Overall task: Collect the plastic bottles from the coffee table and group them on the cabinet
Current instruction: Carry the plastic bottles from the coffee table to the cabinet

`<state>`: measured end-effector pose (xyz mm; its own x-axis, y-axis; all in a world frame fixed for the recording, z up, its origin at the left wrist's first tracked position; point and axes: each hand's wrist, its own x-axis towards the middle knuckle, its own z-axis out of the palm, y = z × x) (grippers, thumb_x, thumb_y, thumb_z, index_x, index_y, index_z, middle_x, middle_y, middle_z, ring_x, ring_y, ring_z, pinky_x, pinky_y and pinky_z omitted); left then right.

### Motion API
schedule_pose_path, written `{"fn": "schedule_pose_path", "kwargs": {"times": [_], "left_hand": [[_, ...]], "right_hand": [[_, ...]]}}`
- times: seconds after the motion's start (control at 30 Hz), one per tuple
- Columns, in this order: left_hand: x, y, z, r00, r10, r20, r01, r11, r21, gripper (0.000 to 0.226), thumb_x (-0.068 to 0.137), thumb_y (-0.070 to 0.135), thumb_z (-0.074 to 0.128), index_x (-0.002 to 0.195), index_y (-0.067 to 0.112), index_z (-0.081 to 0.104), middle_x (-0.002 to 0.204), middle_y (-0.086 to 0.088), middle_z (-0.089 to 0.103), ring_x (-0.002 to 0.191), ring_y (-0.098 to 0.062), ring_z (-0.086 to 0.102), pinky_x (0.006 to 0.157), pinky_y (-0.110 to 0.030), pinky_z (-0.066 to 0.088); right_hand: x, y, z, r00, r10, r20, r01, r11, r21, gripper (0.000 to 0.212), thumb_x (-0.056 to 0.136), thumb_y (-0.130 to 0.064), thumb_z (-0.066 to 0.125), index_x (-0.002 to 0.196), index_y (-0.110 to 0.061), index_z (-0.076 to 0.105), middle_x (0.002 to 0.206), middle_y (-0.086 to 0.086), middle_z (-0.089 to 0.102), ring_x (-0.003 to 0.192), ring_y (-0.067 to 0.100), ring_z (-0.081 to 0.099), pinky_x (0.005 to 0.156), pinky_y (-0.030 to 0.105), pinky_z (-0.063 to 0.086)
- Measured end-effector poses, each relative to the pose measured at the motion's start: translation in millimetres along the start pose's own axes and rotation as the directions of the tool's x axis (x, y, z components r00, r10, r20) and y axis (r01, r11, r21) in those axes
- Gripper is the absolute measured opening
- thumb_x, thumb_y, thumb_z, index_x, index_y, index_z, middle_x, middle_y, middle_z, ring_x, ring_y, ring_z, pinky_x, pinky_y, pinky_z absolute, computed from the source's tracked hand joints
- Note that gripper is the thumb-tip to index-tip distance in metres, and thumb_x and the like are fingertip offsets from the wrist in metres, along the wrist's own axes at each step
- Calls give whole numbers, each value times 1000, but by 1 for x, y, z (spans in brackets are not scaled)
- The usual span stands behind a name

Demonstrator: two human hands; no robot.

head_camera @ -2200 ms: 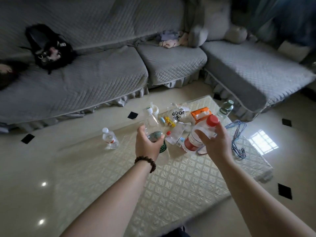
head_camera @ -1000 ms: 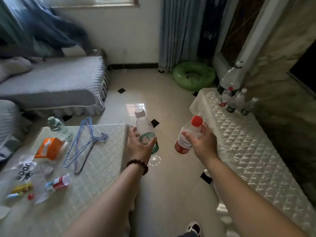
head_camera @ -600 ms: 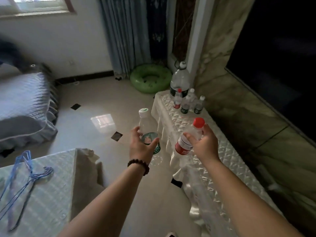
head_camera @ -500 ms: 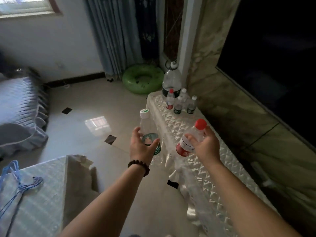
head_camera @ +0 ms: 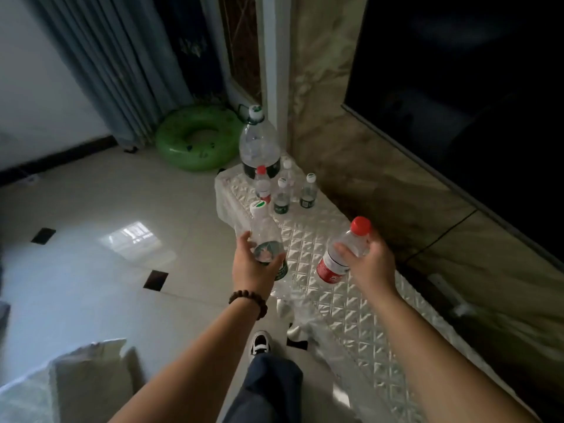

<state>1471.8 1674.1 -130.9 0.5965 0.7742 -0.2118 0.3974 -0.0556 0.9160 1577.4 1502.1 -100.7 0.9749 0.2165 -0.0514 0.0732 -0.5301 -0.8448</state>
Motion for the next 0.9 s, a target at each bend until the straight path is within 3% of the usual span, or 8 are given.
{"fn": "schedule_pose_path", "kwargs": {"times": [0.13, 0.37, 0.5, 0.57, 0.73, 0.9], "left_hand": [[64, -1, 17, 997, 0, 77, -5, 998, 56, 81, 70, 28, 82, 137, 22, 35, 119, 1, 53, 97, -14, 58, 82, -29, 52], [145, -10, 51, 977, -16, 215, -17, 988, 151, 80, 69, 27, 81, 135, 27, 35, 121, 0, 56, 102, -17, 59, 88, -41, 53], [176, -17, 78, 963, -30, 267, -20, 984, 180, 78, 71, 21, 80, 134, 25, 36, 121, 2, 55, 101, -11, 53, 84, -28, 47], [191, -24, 95, 957, -41, 289, -19, 979, 202, 76, 70, 20, 80, 132, 26, 37, 120, 2, 56, 104, -13, 54, 85, -29, 46], [228, -49, 145, 958, -41, 284, -29, 971, 238, 76, 67, 25, 80, 129, 31, 37, 126, 2, 51, 115, -20, 51, 95, -44, 48], [255, -85, 189, 965, -27, 262, -47, 961, 273, 70, 74, 31, 77, 131, 33, 36, 128, 4, 52, 113, -16, 52, 92, -35, 48]], "right_hand": [[46, -4, 29, 997, 69, -41, -69, 998, 0, 55, 74, -39, 77, 120, -16, 56, 115, 1, 61, 104, 15, 54, 87, 26, 38], [107, 13, 59, 971, 211, -110, -212, 977, -3, 57, 71, -42, 77, 119, -17, 57, 116, 0, 62, 109, 18, 56, 94, 35, 45], [139, 31, 70, 960, 257, -115, -260, 966, -7, 53, 72, -42, 78, 115, -17, 58, 112, 1, 63, 104, 18, 58, 91, 34, 45], [157, 41, 77, 955, 276, -109, -280, 960, -18, 51, 72, -41, 78, 112, -15, 59, 110, 2, 63, 102, 18, 57, 87, 32, 44], [207, 68, 100, 955, 281, -93, -283, 959, -14, 51, 74, -32, 78, 116, -11, 58, 108, -4, 54, 102, 13, 51, 89, 31, 42], [254, 109, 133, 978, 200, -62, -203, 977, -58, 52, 73, -28, 79, 116, -10, 56, 110, -5, 51, 103, 10, 49, 89, 27, 40]]}}
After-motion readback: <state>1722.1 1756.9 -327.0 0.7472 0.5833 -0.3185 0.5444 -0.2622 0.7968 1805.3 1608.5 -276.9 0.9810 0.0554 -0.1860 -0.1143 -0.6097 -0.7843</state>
